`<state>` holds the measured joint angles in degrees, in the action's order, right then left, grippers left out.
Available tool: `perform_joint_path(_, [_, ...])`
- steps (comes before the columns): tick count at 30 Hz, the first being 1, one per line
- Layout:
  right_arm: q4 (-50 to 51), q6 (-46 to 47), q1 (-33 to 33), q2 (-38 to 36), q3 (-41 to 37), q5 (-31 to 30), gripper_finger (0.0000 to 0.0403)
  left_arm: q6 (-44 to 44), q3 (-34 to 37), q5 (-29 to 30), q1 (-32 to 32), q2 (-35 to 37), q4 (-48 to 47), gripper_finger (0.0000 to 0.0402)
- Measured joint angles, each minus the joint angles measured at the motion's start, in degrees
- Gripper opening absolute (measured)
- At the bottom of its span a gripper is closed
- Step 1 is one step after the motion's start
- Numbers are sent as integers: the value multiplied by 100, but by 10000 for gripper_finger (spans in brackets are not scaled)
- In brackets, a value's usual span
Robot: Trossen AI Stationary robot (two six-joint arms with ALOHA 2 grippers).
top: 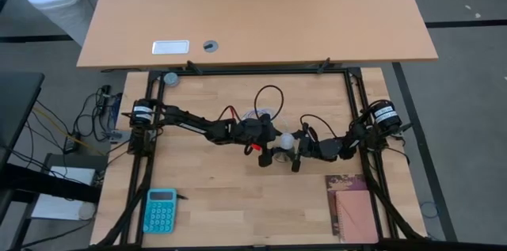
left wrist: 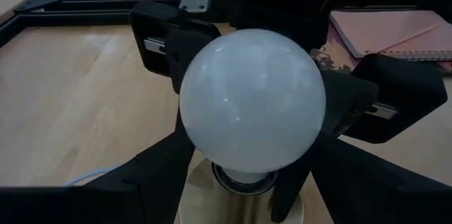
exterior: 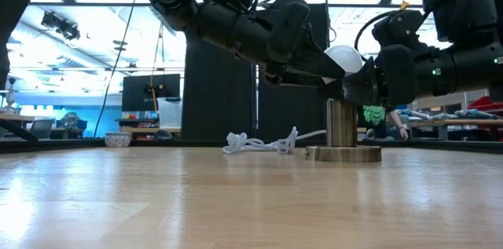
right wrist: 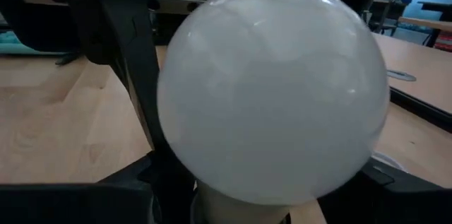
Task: Screw lightbulb
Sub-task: Insert the white lightbulb into the lamp socket
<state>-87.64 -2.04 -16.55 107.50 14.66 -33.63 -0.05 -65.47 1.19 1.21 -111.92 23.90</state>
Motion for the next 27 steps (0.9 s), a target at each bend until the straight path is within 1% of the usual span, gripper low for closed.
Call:
perform_joint_path(5, [-12,2,-62,-2,-9,12,284,124,0,-16,9,-2,11,280])
perform_joint_path(11, [-19,-35,-121,-4,-9,-3,316,241,0,-42,18,-2,7,251])
perform_joint_path(16, [-20,-48,-122,-4,-9,48,322,279,0,-39,20,-2,-4,236])
perform_joint_path(25, [-22,-62,-137,-4,-9,293,323,279,2,-33,24,-4,-24,235])
perform_joint_path(27, [-2,-64,-139,-4,-9,384,325,295,2,67,24,-4,-44,234])
